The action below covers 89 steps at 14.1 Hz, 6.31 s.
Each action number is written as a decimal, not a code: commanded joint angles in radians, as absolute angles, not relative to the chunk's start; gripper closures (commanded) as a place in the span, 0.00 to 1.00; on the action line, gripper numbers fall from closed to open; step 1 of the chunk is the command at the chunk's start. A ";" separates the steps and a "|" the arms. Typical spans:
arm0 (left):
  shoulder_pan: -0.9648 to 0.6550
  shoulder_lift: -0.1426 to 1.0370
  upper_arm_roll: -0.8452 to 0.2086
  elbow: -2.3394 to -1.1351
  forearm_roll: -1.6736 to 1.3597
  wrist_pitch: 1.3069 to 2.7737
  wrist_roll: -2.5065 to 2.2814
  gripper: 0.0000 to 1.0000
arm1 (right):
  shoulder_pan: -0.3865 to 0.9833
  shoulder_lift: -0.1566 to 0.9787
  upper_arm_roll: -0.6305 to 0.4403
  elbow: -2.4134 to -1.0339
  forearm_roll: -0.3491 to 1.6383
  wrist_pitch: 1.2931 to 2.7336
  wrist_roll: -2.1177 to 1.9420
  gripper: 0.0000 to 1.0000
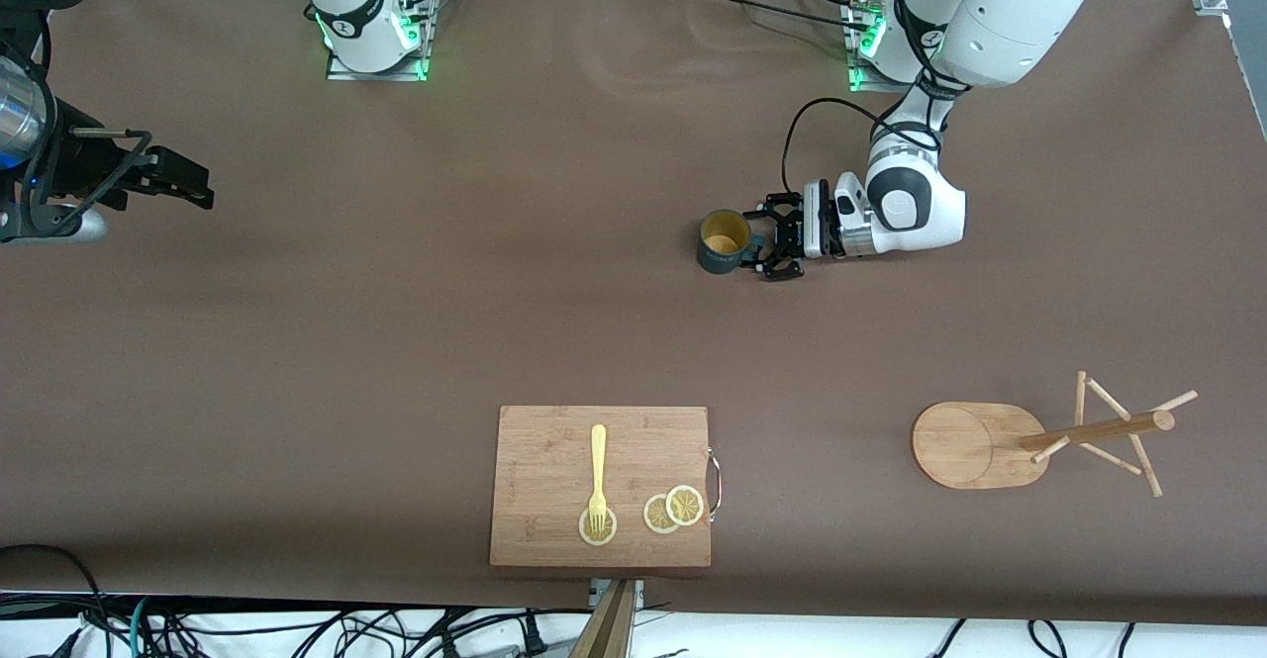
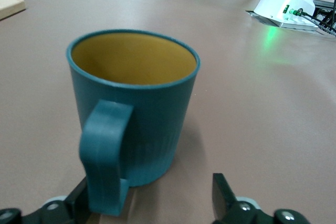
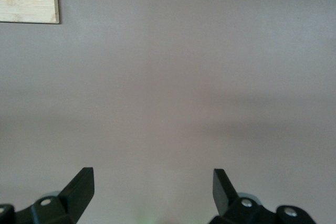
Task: Pass cup and hang on rack
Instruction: 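Close the left gripper on the teal mug's handle, then lift the mug by its handle with the left gripper toward the rack, then lower the mug onto the rack's wooden peg with the left gripper, then open the left gripper and draw it back from the rack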
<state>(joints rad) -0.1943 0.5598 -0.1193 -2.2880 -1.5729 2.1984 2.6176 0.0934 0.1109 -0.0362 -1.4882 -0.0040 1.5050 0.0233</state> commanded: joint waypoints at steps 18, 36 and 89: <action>-0.072 0.252 -0.114 -2.306 -1.358 2.076 1.820 1.00 | 0.077 0.121 -0.015 -1.448 -0.031 1.514 0.028 0.00; 0.489 0.198 -0.106 -2.238 -1.422 1.605 0.887 1.00 | 0.077 0.121 -0.014 -1.448 -0.029 1.509 0.028 0.00; 0.707 0.681 -0.106 -1.740 -1.169 1.192 0.848 0.00 | 0.077 0.121 -0.015 -1.448 -0.028 1.513 0.028 0.00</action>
